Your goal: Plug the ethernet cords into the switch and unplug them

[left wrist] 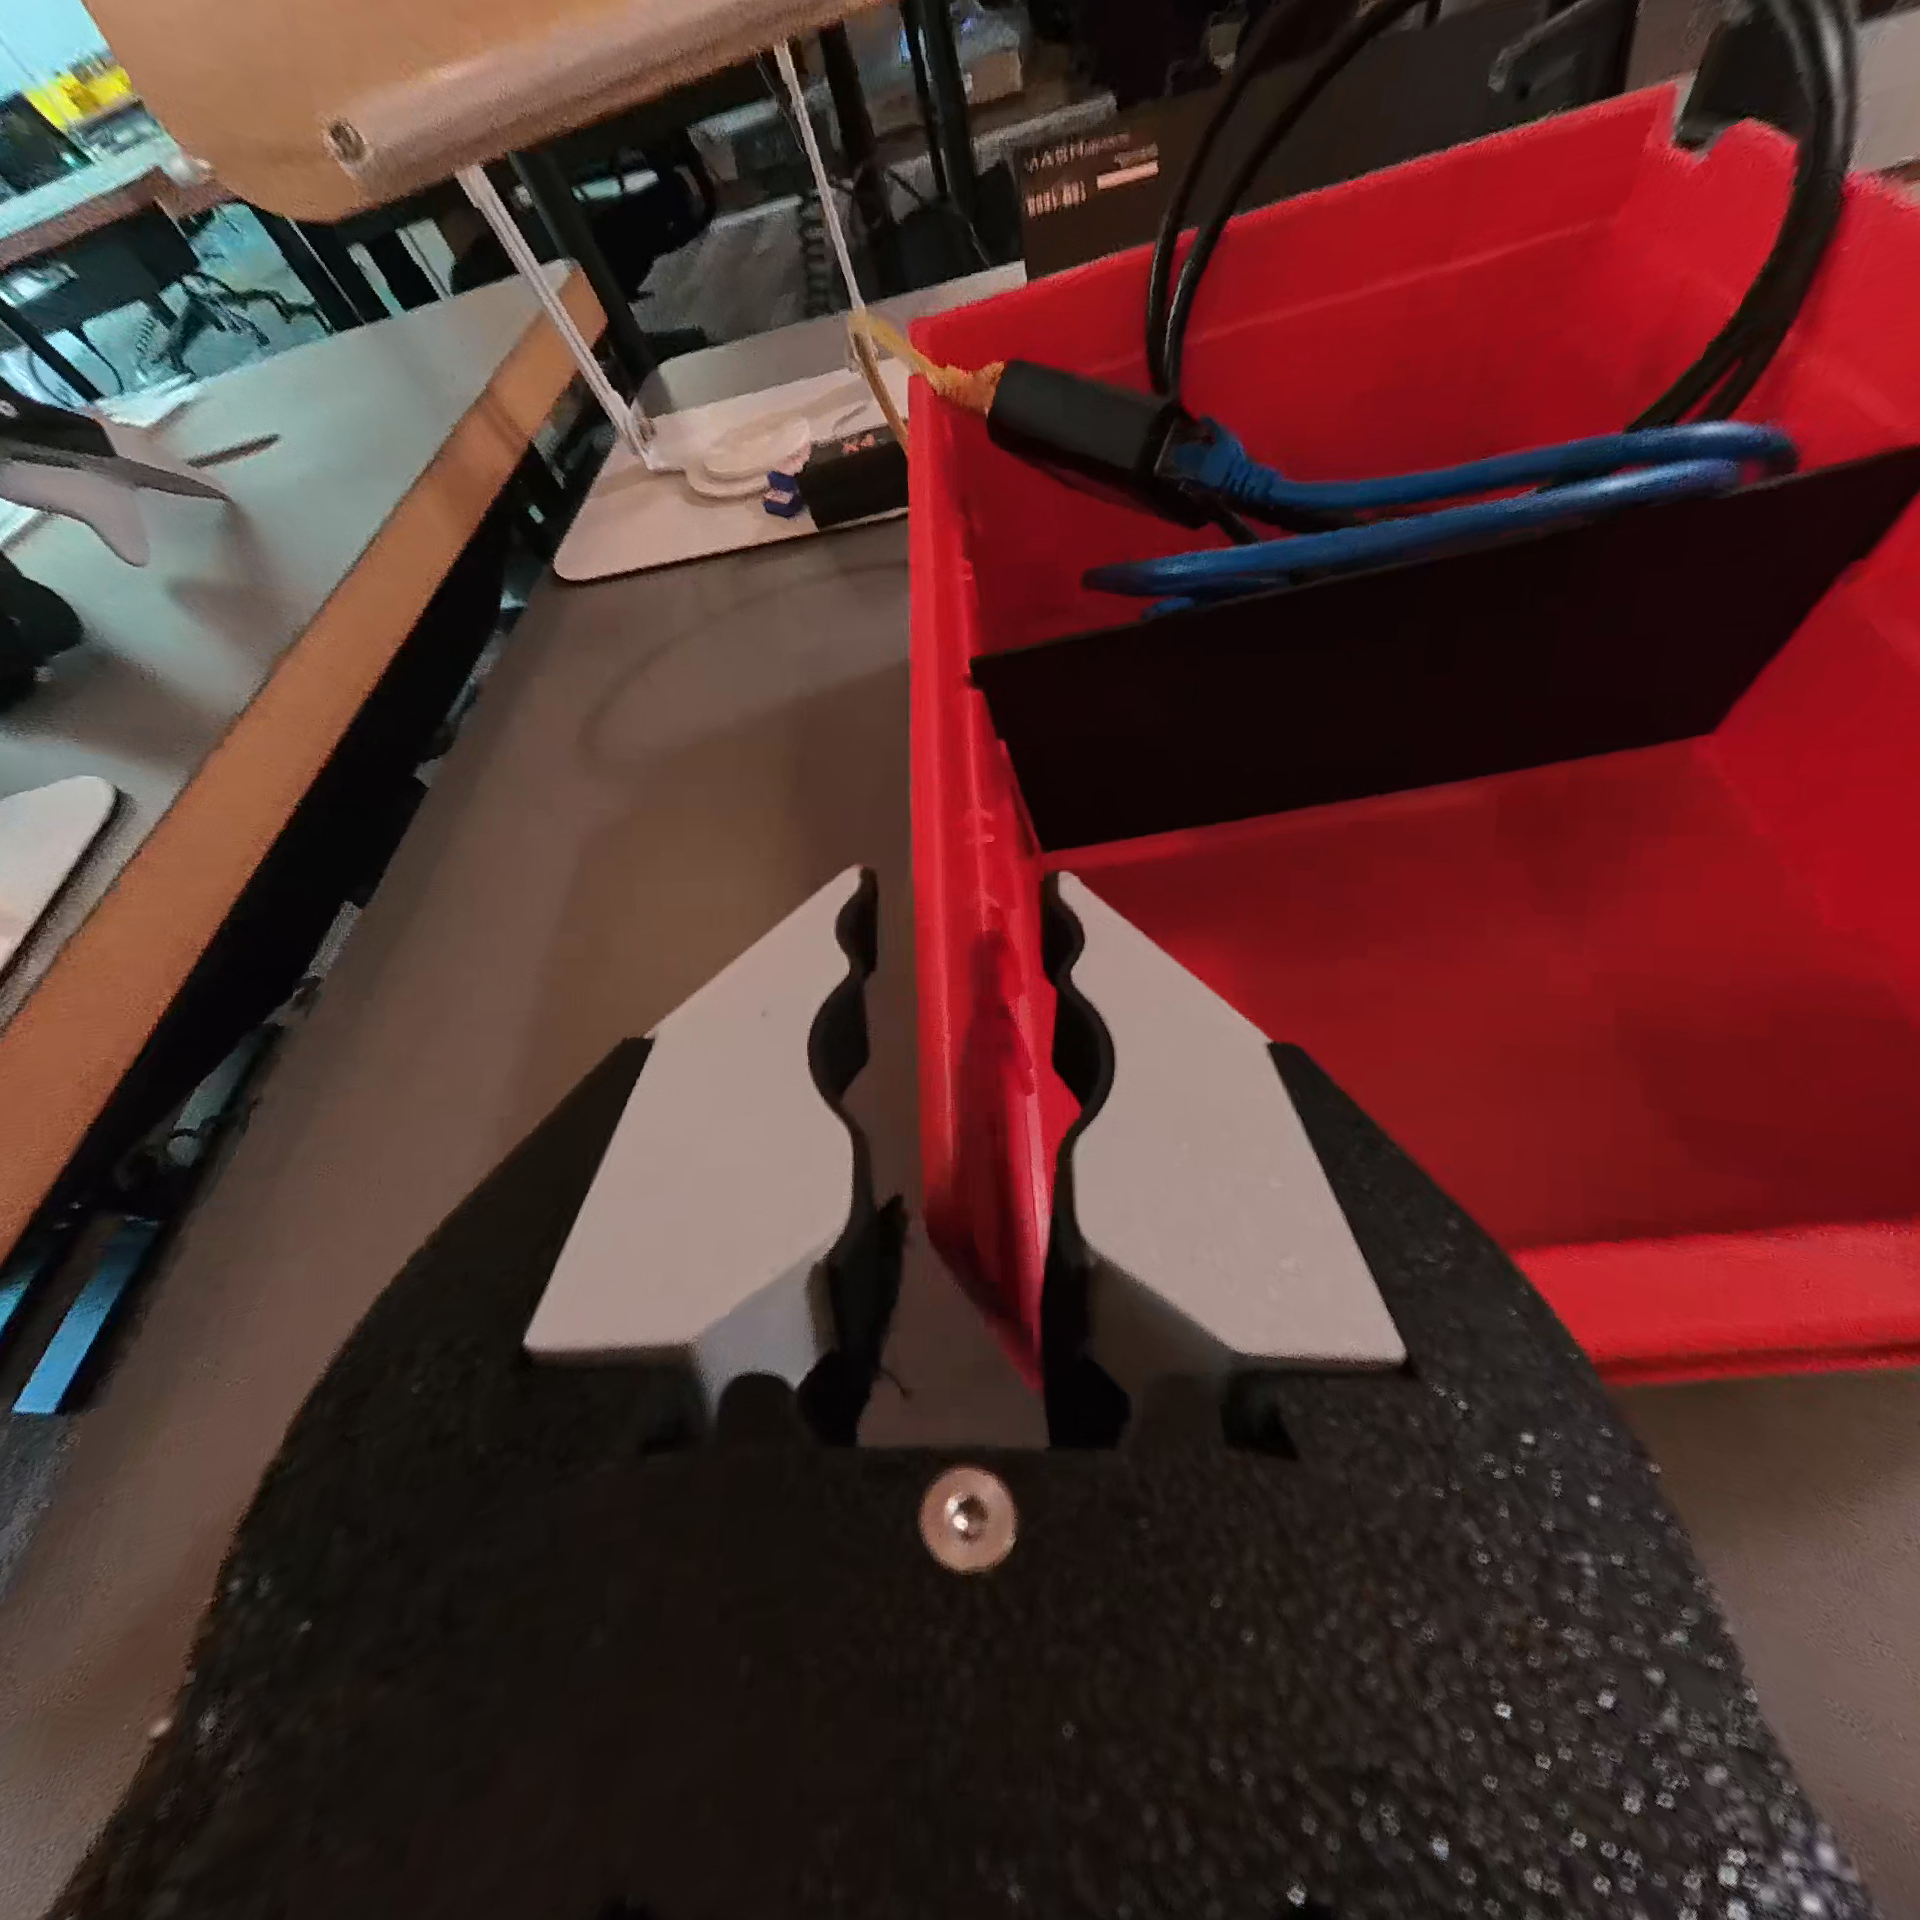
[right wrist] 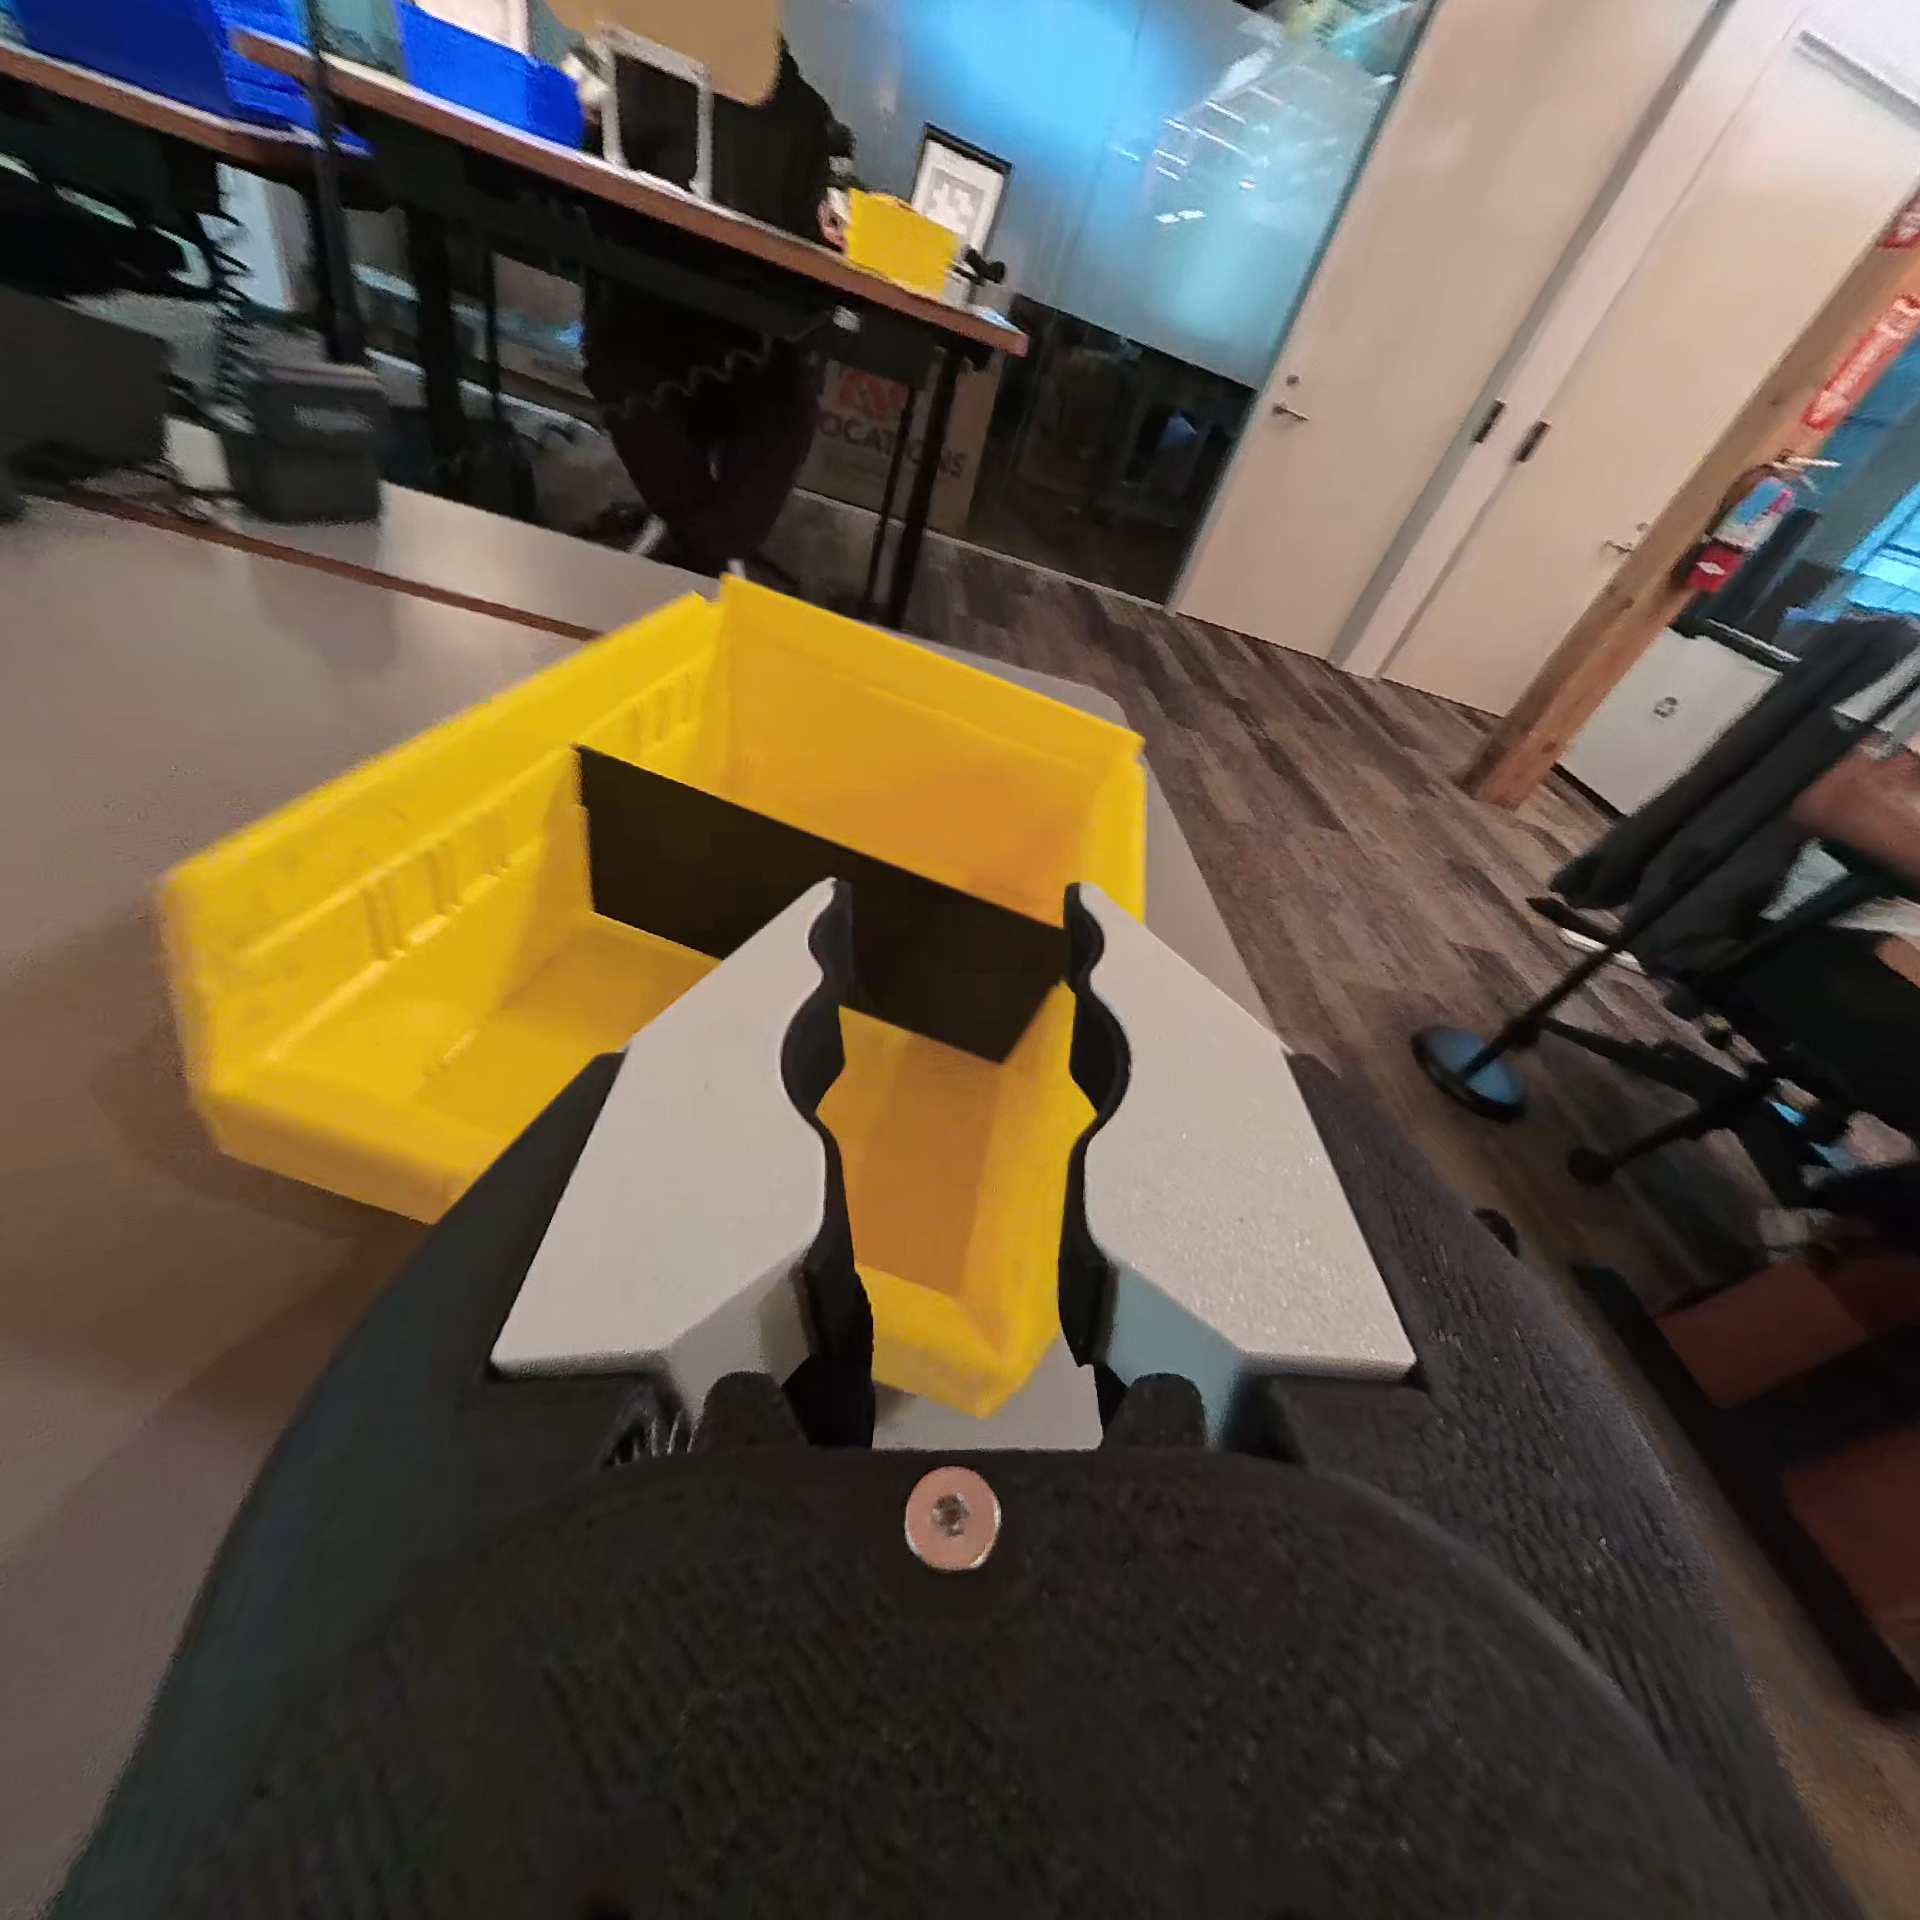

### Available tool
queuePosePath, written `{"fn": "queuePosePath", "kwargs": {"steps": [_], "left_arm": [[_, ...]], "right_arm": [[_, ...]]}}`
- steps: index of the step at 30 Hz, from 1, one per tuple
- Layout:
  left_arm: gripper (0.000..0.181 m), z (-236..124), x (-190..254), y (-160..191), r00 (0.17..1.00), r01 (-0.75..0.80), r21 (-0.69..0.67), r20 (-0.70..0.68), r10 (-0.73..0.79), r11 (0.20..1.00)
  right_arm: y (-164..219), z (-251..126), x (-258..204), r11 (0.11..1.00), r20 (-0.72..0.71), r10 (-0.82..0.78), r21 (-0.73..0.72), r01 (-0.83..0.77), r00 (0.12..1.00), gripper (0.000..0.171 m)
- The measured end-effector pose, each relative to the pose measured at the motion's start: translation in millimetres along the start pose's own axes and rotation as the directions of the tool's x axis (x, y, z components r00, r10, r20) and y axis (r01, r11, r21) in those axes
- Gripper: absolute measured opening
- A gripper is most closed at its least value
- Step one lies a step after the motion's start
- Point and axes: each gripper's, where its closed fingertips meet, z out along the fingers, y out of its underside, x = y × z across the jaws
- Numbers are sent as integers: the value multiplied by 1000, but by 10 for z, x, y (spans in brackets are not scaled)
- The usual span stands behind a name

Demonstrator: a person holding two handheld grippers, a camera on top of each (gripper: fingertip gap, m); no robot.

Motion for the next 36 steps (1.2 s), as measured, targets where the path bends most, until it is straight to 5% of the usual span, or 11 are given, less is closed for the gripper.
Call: {"fn": "queuePosePath", "kwargs": {"steps": [8, 14, 19, 22, 25, 29, 36], "left_arm": [[36, -200, -32, -113, 1000, 12, 34, -6, -12, 999], [41, -336, 33, -155, 1000, -7, 59, -10, 8, 998], [48, -357, 164, -433, 993, -89, 124, -64, 97, 988], [47, -263, 277, -737, 958, -259, 177, -78, 276, 950], [45, -48, 395, -1006, 828, -541, 186, -58, 558, 820], [43, 422, 391, -1131, 473, -874, 115, -28, 881, 473], [62, 1093, 461, -829, 64, -994, 77, -211, 976, 81]], "right_arm": [[-627, 90, -758, 993, 275, -12, 116, -20, 961, 45], [-1103, -15, -1604, 973, 554, -27, 206, -106, 832, 48], [-1150, -19, -2357, 973, 721, -72, 204, -112, 690, 54], [-1029, 138, -2709, 979, 744, -93, 189, -75, 661, 55], [-883, 295, -3009, 989, 782, -65, 133, -65, 620, 57], [-744, 451, -3242, 994, 812, -29, 84, -69, 583, 56], [-505, 598, -3331, 995, 816, 26, 37, -96, 577, 56]]}}
